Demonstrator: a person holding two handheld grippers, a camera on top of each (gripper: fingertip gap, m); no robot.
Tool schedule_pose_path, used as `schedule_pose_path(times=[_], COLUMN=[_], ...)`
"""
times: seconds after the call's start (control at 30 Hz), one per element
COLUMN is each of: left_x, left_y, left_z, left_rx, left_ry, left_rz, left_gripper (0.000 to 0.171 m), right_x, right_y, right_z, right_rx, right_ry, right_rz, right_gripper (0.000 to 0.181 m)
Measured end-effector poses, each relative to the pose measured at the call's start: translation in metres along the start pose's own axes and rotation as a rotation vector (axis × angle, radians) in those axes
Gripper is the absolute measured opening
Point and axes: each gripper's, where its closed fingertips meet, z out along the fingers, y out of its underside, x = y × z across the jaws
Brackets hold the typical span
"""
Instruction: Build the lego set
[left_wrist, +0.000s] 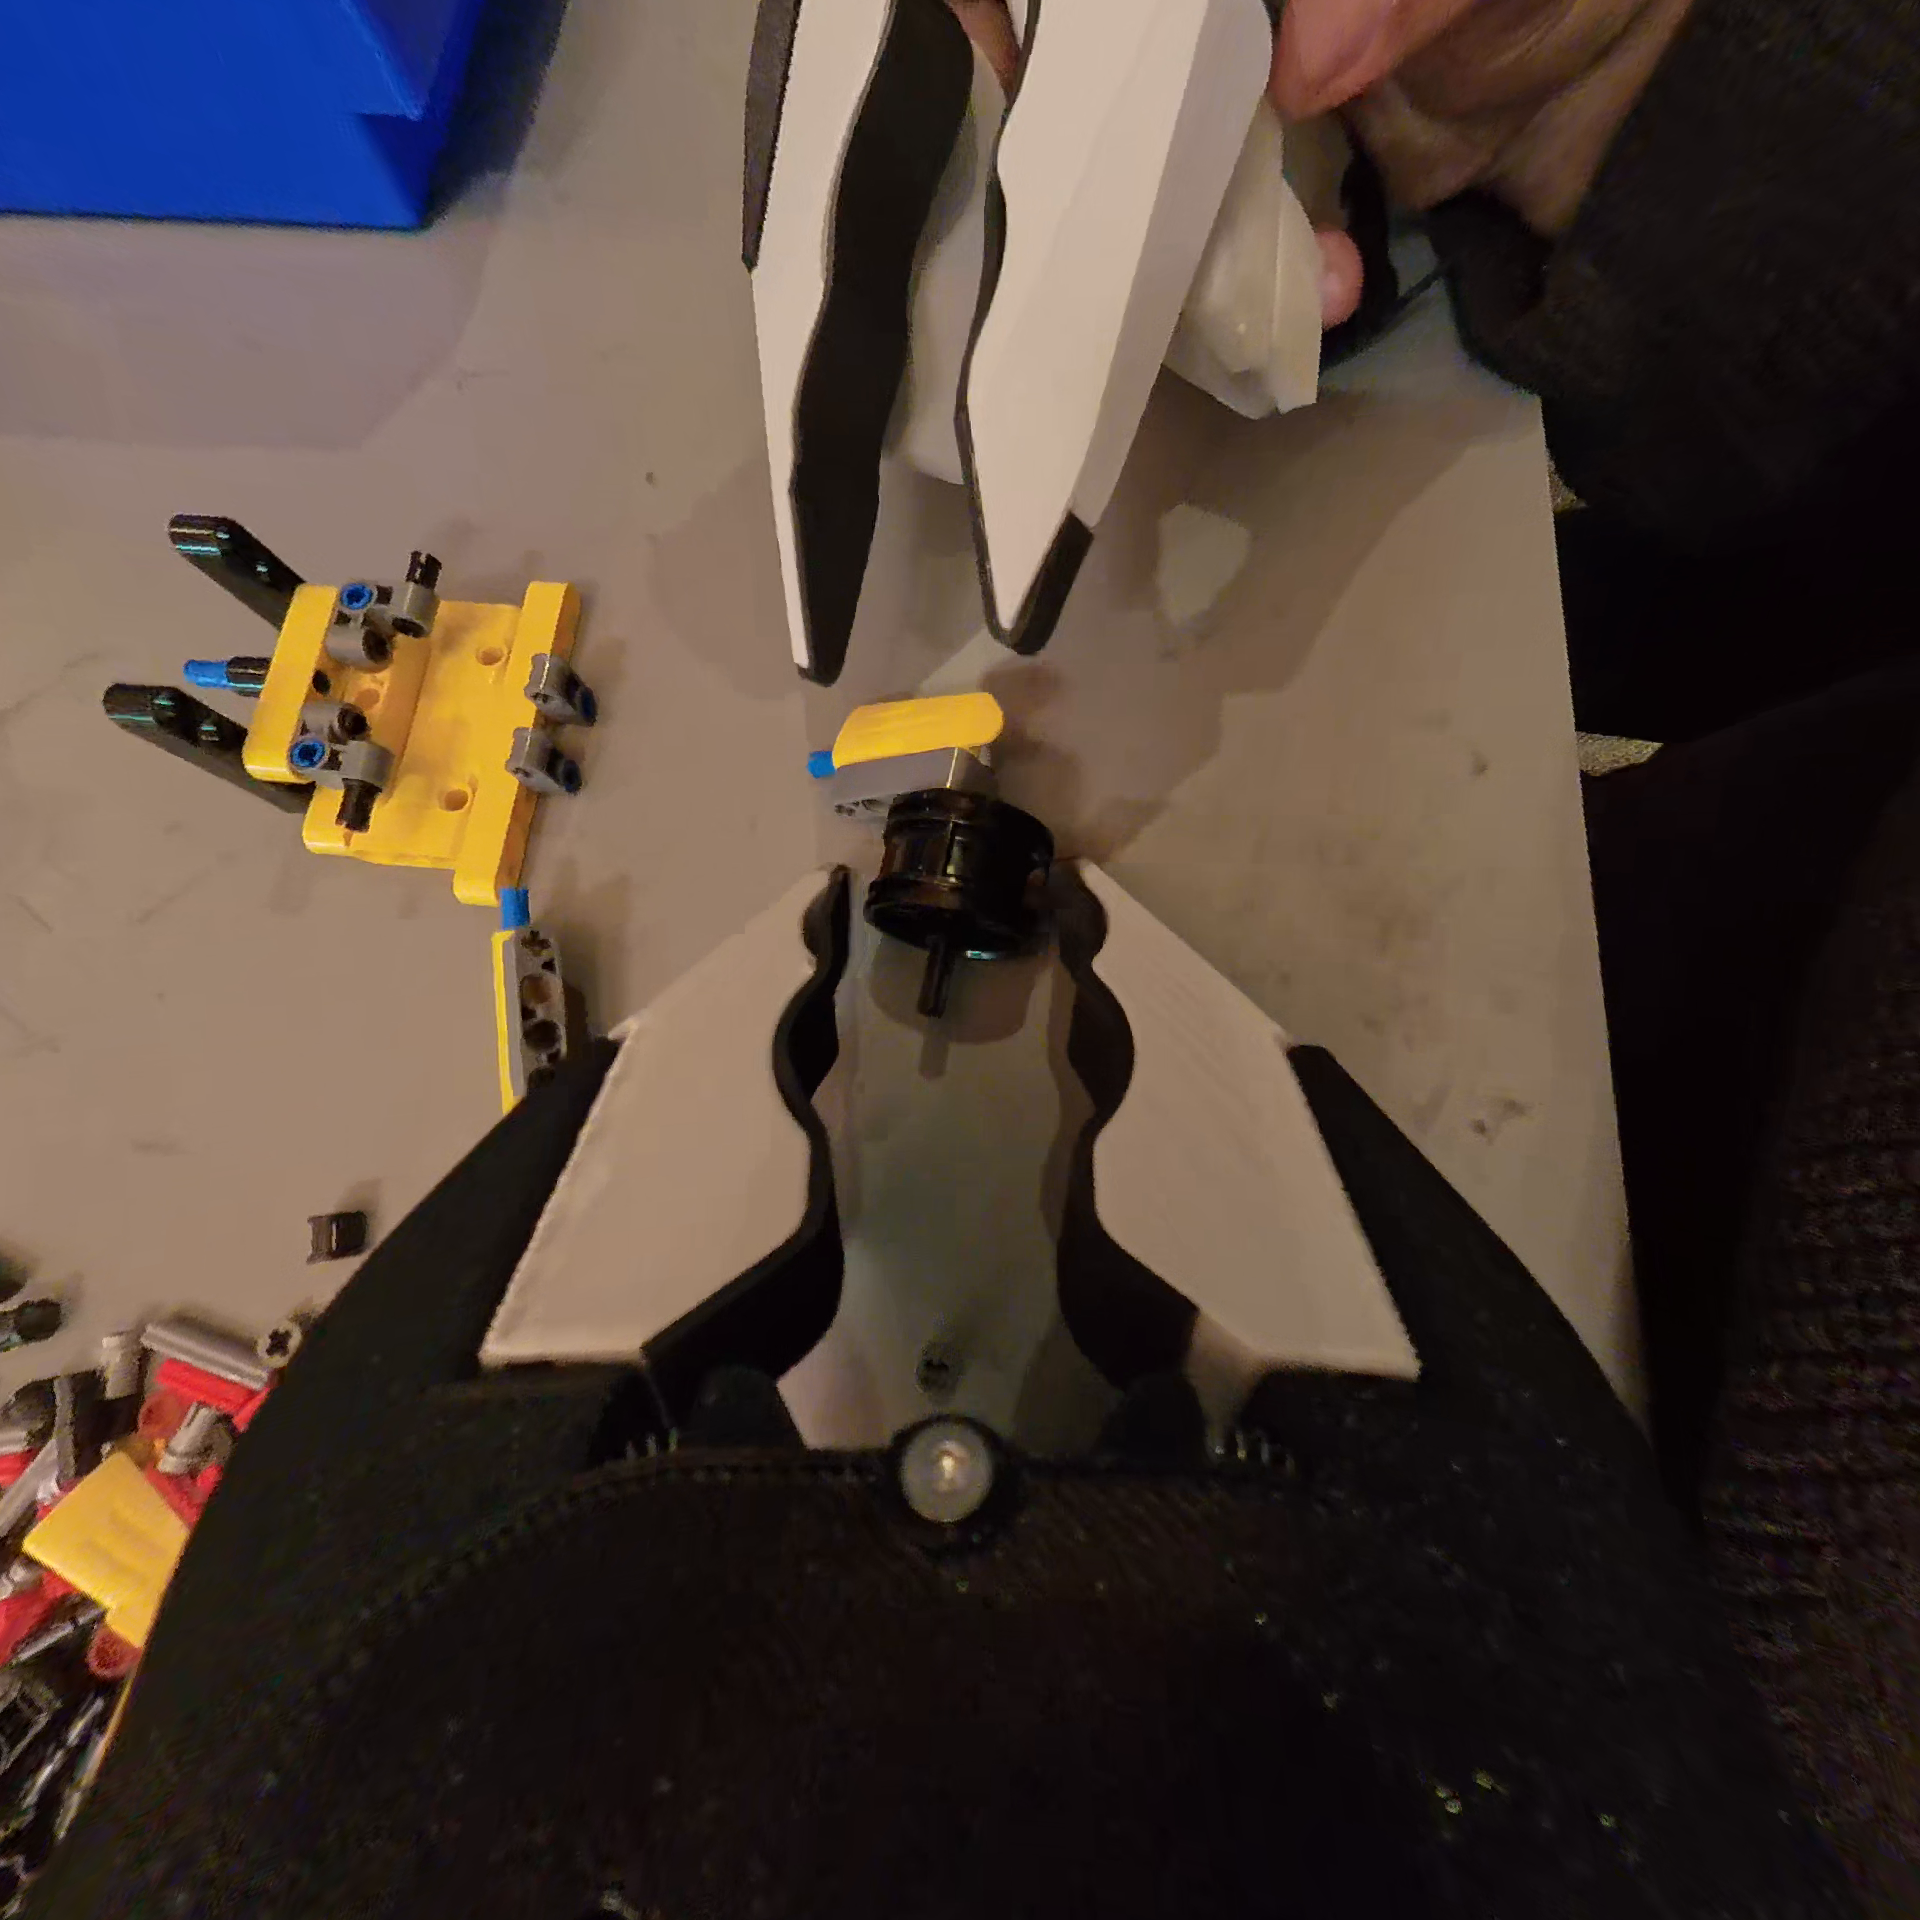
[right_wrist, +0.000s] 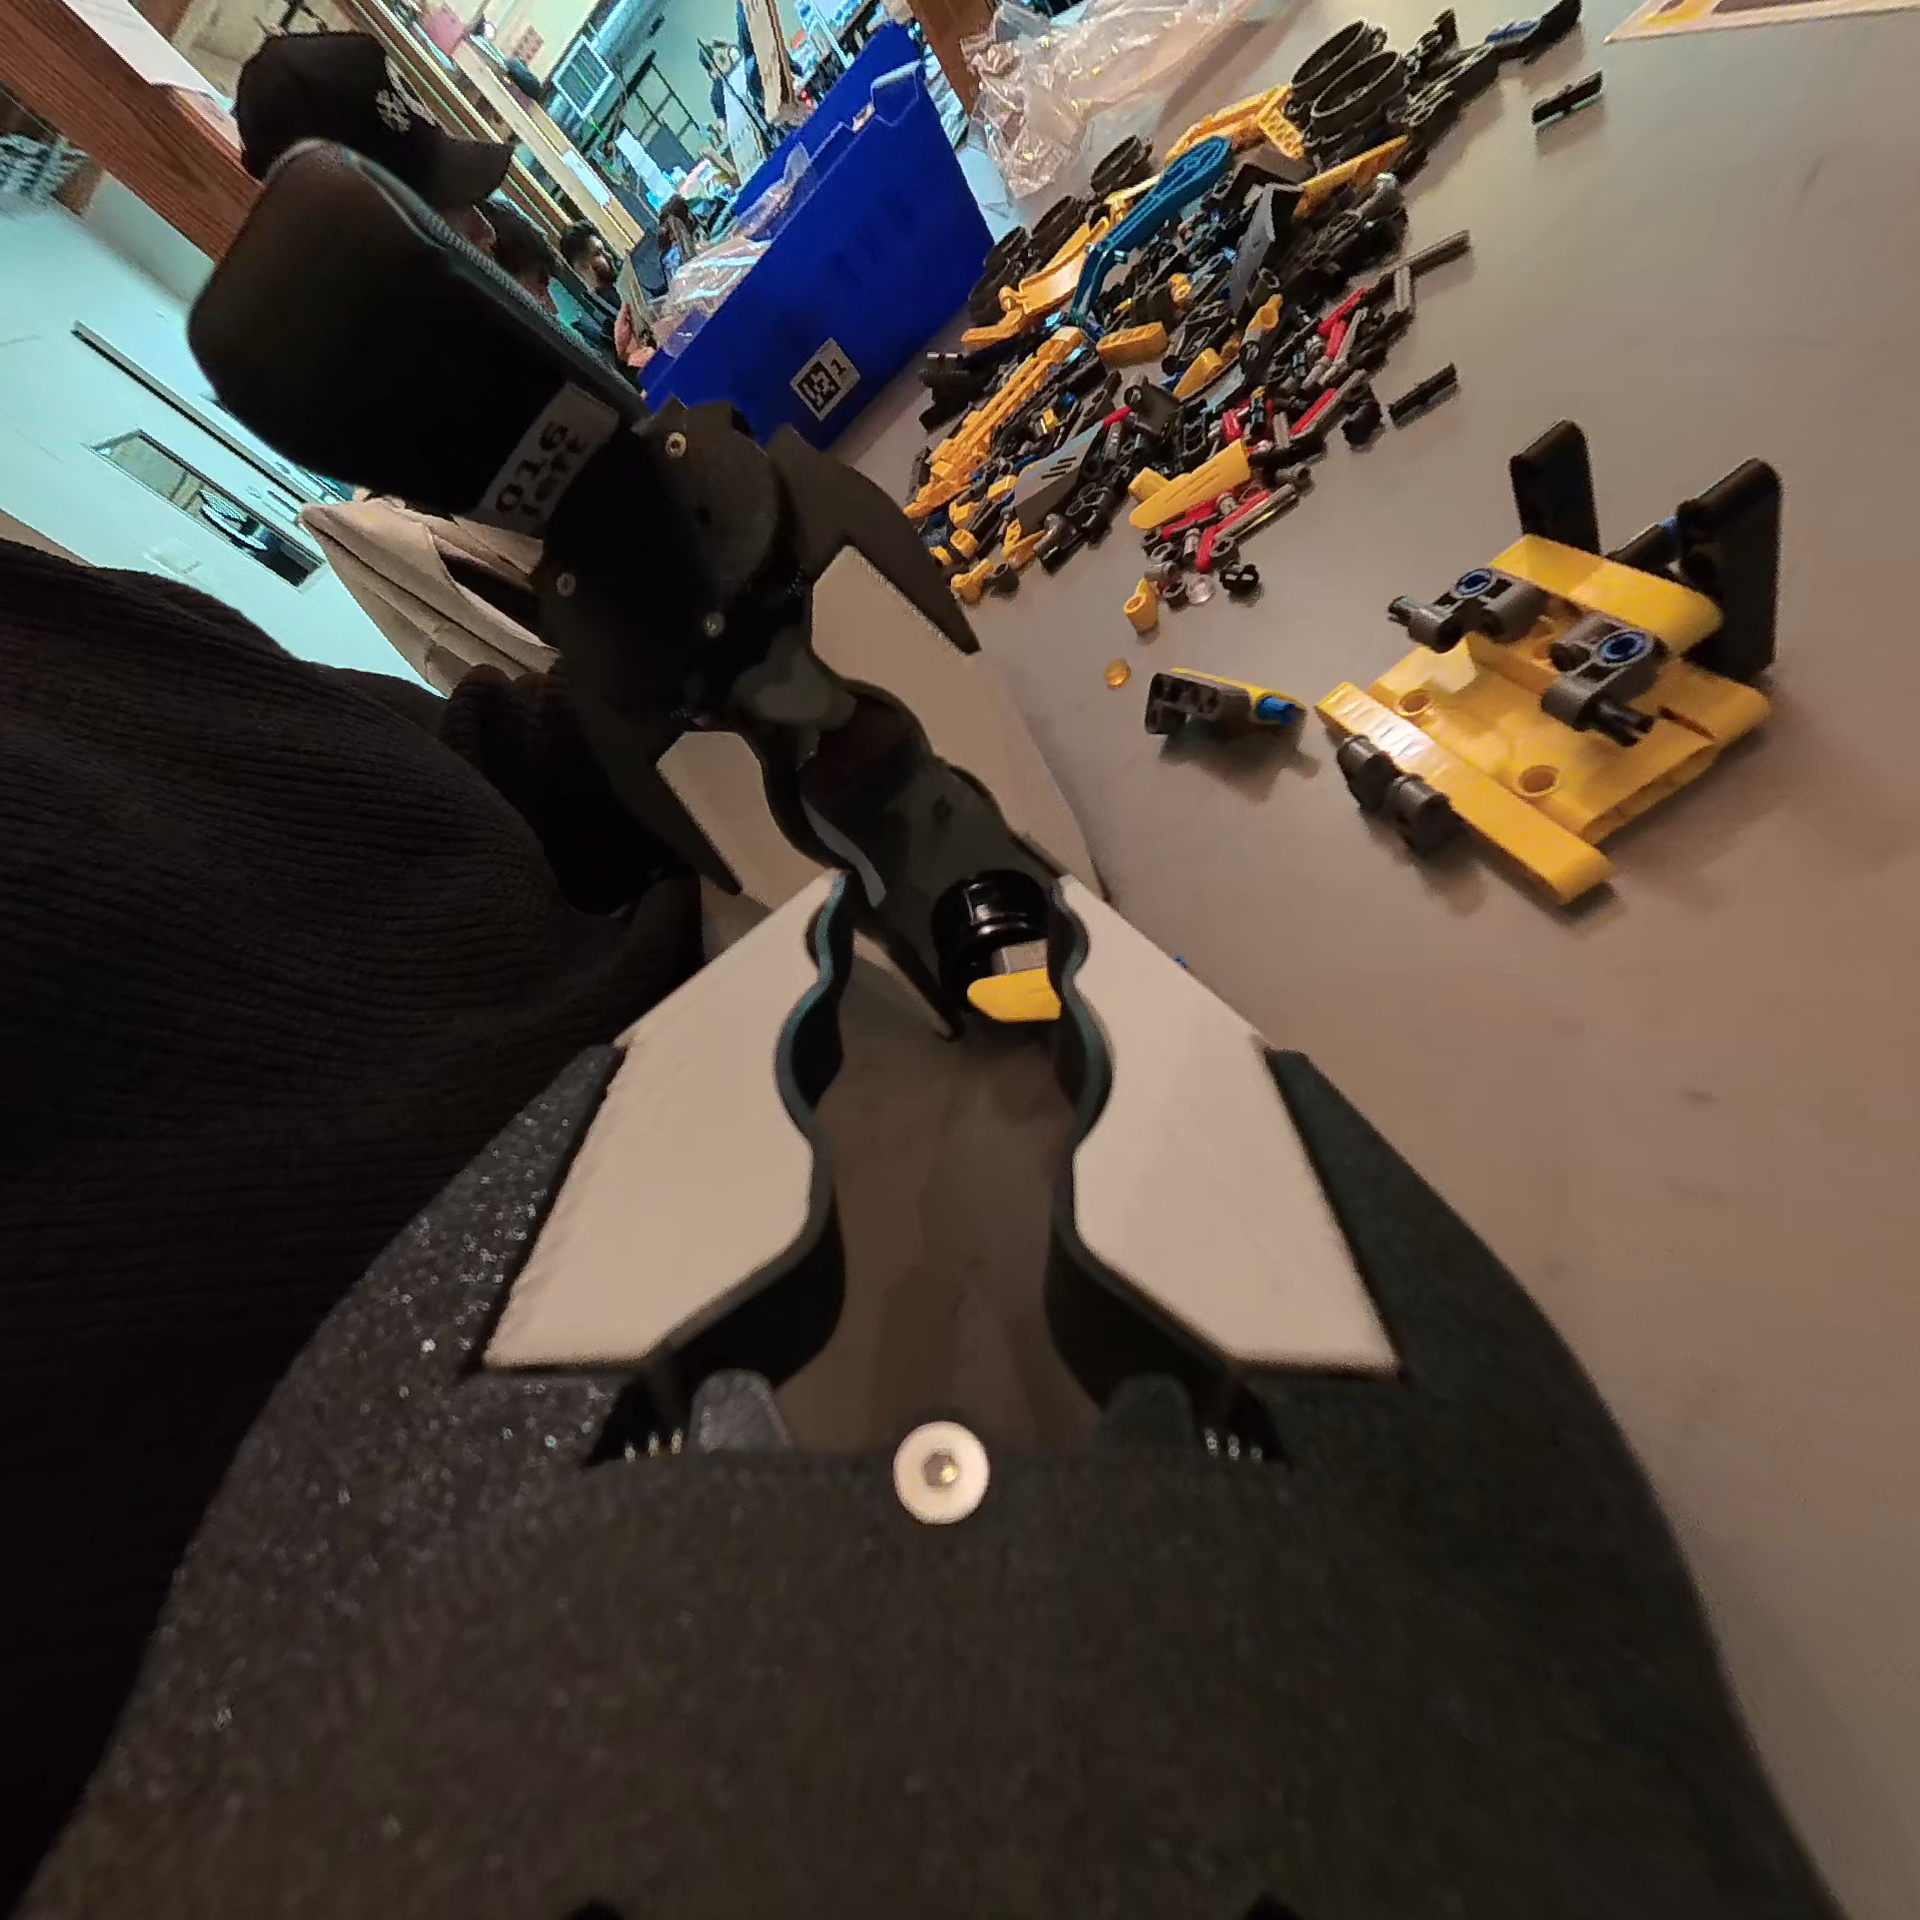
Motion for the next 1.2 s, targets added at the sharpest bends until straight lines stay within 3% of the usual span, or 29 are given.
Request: schedule_pose_path(times=[0.13, 0.3, 0.4, 0.5, 0.8, 0.9, 1.0, 1.2], left_x=[-0.006, -0.041, -0.066, -0.069, -0.079, -0.078, -0.079, -0.044], left_y=[0.001, -0.005, 0.003, 0.005, 0.018, 0.019, 0.008, -0.046], left_z=[-0.008, -0.039, -0.05, -0.047, -0.021, -0.02, -0.032, -0.064], left_rx=[0.021, 0.137, 0.142, 0.136, -0.035, -0.064, 0.004, 0.356], left_ry=[-0.025, -0.112, -0.183, -0.186, -0.296, -0.318, -0.345, -0.229], left_rz=[0.0, -0.094, -0.172, -0.193, -0.135, -0.083, -0.055, 0.091], left_gripper=[0.06, 0.057, 0.054, 0.052, 0.033, 0.01, 0.005, 0.005], right_x=[-0.005, -0.022, -0.021, -0.021, -0.019, -0.019, -0.019, -0.016], right_y=[-0.002, -0.01, -0.01, -0.011, -0.011, -0.011, -0.012, -0.021], right_z=[-0.002, -0.004, -0.003, -0.003, -0.003, -0.003, -0.003, -0.006], right_rx=[0.018, 0.067, 0.068, 0.073, 0.073, 0.073, 0.079, 0.139], right_ry=[-0.023, -0.059, -0.056, -0.061, -0.056, -0.056, -0.053, -0.044], right_rz=[-0.027, -0.168, -0.172, -0.162, -0.153, -0.151, -0.153, -0.128], right_gripper=[0.037, 0.037, 0.037, 0.037, 0.037, 0.038, 0.038, 0.039])
